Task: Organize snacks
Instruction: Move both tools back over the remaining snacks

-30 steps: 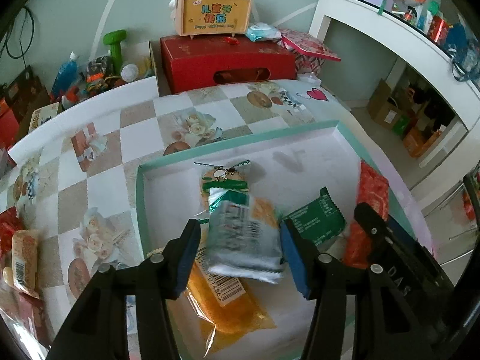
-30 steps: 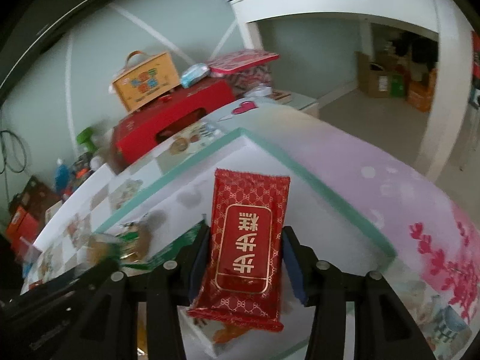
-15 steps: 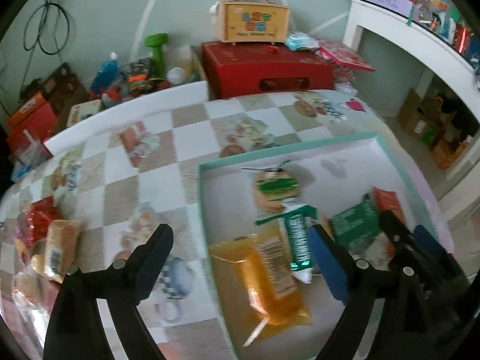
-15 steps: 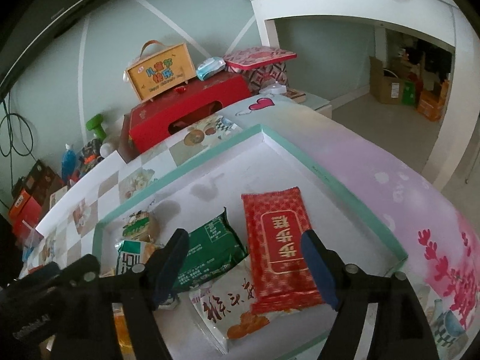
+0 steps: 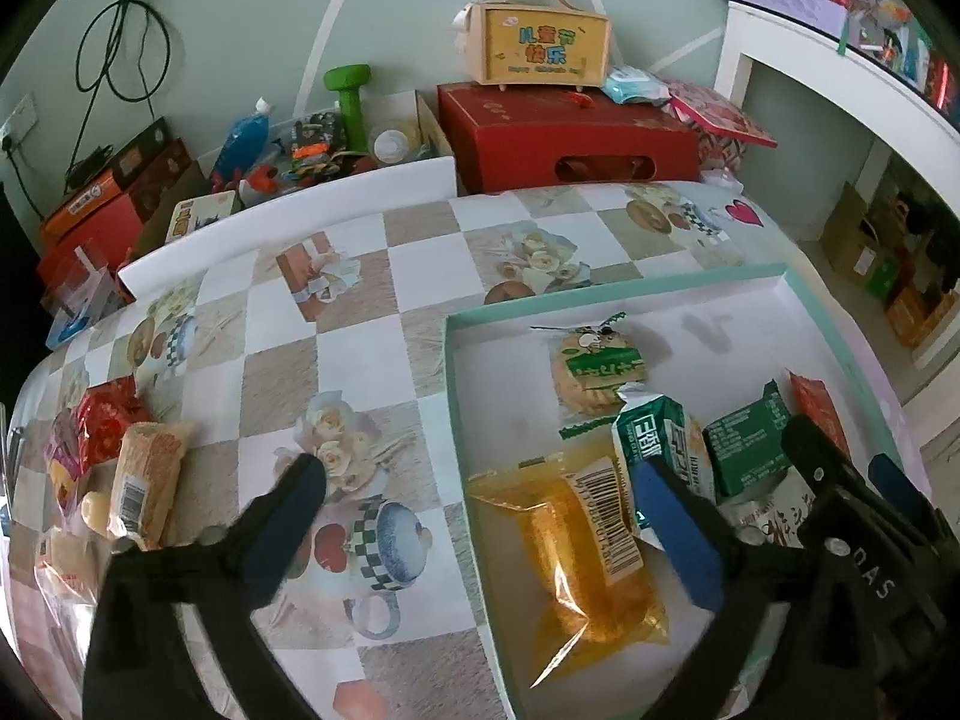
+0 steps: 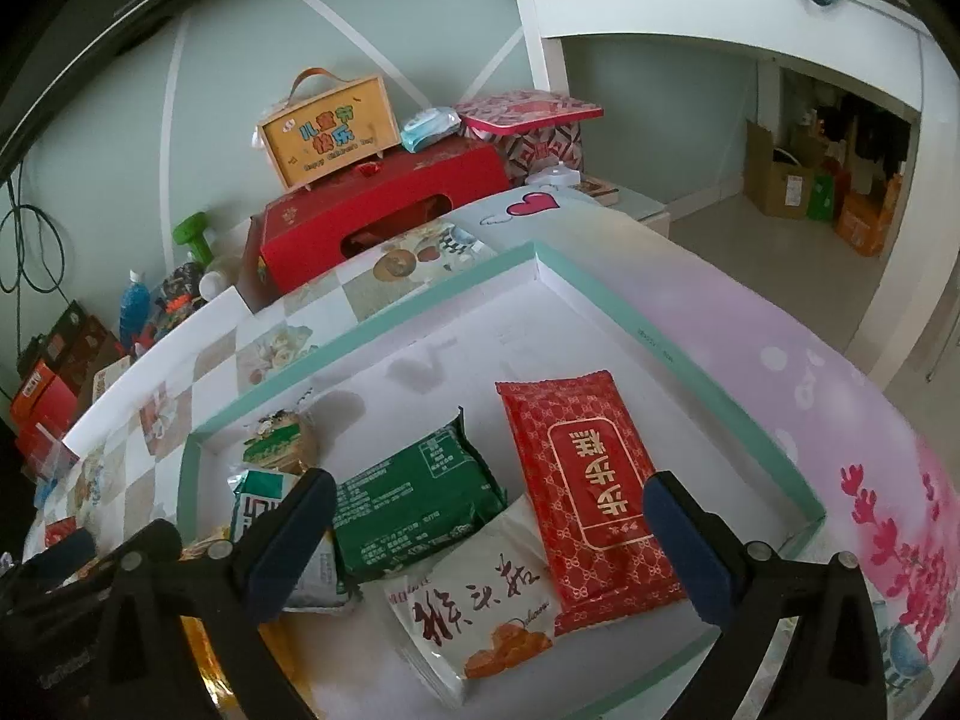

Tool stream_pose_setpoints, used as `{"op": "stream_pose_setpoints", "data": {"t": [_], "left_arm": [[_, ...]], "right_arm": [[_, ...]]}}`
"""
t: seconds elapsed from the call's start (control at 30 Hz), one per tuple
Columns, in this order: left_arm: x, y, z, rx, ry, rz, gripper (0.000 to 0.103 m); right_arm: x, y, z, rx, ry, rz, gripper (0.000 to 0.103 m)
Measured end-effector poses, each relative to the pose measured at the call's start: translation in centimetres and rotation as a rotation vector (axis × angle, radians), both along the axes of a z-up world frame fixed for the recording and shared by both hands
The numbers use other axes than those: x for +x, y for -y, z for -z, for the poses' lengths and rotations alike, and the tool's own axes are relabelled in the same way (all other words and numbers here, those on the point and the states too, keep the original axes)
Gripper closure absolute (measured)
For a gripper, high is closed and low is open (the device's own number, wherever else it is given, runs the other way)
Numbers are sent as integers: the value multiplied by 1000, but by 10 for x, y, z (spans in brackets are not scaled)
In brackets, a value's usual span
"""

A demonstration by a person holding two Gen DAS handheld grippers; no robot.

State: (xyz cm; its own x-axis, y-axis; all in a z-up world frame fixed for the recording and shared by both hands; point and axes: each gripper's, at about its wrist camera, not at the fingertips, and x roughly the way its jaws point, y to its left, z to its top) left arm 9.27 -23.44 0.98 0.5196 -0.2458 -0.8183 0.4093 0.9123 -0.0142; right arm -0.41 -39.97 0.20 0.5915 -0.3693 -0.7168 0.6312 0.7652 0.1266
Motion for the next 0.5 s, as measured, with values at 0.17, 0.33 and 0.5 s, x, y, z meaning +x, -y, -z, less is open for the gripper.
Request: {"op": "stream_pose_setpoints", "data": {"t": [0.17, 0.33, 0.5], "left_arm": [[1, -12, 0, -11, -2, -16, 0], [4, -38, 5, -31, -28, -59, 0], [5, -67, 9, -30, -41, -107, 0]], "right_arm": [[5, -6, -3, -15, -14, -11, 0], [11, -18, -8, -50, -18, -34, 0], [14, -32, -17, -84, 0, -57, 0]]}}
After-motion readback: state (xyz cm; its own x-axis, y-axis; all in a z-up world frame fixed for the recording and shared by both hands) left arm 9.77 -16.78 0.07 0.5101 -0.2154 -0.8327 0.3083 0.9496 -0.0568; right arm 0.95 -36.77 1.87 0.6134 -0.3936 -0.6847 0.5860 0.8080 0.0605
